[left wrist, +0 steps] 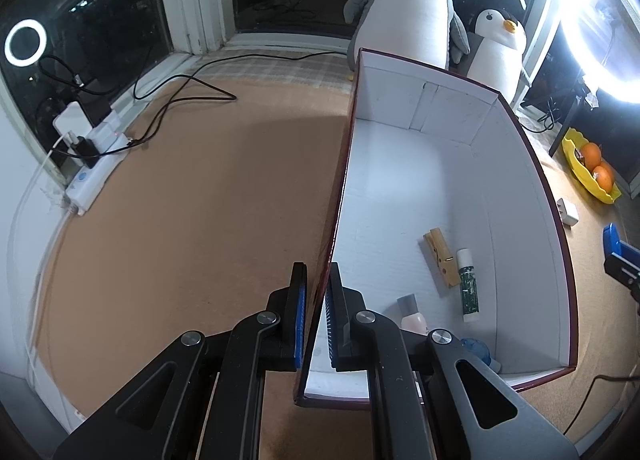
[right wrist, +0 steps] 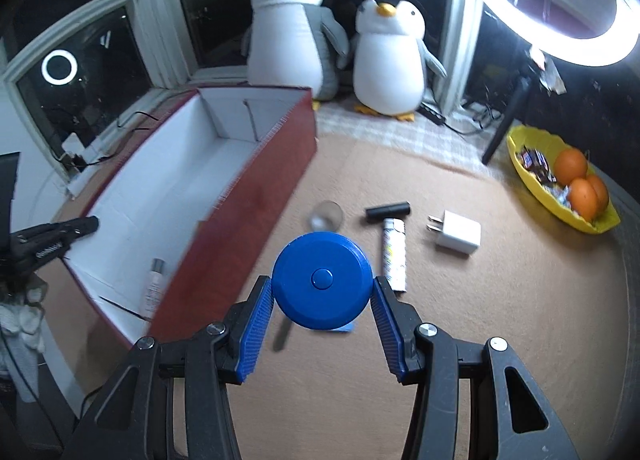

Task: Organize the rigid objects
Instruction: 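Lift the tape measure over the box and release it with the right gripper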

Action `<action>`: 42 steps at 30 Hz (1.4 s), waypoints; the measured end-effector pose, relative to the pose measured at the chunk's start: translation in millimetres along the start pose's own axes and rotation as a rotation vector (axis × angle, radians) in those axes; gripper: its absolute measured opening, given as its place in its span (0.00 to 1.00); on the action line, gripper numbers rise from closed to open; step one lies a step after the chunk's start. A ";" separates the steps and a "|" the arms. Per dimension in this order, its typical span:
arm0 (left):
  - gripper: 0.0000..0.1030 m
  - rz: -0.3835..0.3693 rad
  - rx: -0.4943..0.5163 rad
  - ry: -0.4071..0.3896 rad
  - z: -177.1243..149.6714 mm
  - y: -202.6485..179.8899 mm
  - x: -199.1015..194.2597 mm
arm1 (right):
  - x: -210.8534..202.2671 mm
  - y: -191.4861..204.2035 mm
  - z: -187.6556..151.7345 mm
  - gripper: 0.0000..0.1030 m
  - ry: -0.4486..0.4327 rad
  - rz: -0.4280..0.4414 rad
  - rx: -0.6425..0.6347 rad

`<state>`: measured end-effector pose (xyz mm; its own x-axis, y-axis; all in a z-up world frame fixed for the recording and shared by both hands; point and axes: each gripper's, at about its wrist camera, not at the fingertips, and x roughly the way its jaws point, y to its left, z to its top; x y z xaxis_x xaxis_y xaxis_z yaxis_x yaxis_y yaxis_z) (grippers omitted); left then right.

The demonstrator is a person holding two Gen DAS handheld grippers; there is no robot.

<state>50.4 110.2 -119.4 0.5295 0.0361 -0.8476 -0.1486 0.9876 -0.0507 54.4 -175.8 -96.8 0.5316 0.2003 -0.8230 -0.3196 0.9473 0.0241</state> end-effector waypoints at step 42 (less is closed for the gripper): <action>0.07 -0.021 -0.005 -0.002 -0.3 4.1 1.2 | 53.9 100.1 76.3 0.45 -0.008 0.069 -0.159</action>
<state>50.2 114.2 -120.8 0.5339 0.0156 -0.8454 -0.1416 0.9874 -0.0712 110.9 -51.1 -95.4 0.5101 0.2656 -0.8181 -0.4752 0.8798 -0.0106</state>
